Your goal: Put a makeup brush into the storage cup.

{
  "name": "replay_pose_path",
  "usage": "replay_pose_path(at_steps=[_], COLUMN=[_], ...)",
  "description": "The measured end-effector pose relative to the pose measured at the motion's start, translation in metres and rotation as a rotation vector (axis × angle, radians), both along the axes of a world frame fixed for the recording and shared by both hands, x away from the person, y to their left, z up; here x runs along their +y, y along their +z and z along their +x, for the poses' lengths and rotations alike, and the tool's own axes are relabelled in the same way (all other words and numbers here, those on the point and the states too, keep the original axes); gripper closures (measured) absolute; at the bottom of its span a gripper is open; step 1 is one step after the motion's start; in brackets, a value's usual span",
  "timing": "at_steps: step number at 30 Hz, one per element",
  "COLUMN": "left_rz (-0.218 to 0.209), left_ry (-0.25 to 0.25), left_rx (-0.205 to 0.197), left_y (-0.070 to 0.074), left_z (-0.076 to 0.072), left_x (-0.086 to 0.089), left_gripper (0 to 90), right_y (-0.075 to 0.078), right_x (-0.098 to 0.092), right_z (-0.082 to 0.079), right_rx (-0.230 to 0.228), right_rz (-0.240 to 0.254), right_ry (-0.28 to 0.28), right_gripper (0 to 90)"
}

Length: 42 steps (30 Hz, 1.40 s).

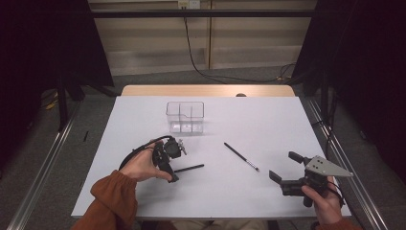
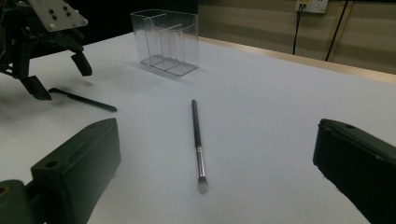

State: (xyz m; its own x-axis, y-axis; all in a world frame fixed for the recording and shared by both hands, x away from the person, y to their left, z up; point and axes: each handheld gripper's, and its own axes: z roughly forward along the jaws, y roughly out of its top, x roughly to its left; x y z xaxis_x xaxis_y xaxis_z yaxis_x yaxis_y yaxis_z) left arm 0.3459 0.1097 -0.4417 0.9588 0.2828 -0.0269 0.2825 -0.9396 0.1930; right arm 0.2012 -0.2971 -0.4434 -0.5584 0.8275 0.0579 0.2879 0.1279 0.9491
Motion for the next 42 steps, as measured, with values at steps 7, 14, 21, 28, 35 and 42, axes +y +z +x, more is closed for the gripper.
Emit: replay_pose_path(at_steps=[7,14,21,28,35,42], left_rz=[0.031,0.028,0.069,0.079,0.086,0.051], left_ry=[-0.003,-0.018,-0.042,-0.041,-0.051,-0.021], left_rx=[0.018,0.019,0.035,0.059,0.081,0.088], left_y=[-0.004,-0.006,-0.005,-0.002,-0.002,-0.002], left_z=[0.004,0.004,0.003,0.003,0.001,0.002], left_x=[0.001,-0.002,-0.008,-0.009,-0.011,-0.006], left_gripper=[13.5,27.9,37.6,63.3,79.0,84.1], right_y=[0.0,0.0,0.0,0.0,0.0,0.0], right_x=[0.0,0.001,0.001,0.001,0.001,0.001], right_z=[0.0,0.0,0.0,-0.001,-0.001,-0.001], right_rx=[0.003,-0.001,-0.002,-0.005,-0.004,0.001], right_rz=[-0.006,-0.006,-0.007,-0.008,-0.008,-0.007], right_ry=[0.005,0.005,0.005,0.005,0.006,0.007], right_gripper=[0.4,0.3,0.3,0.3,0.4,0.4])
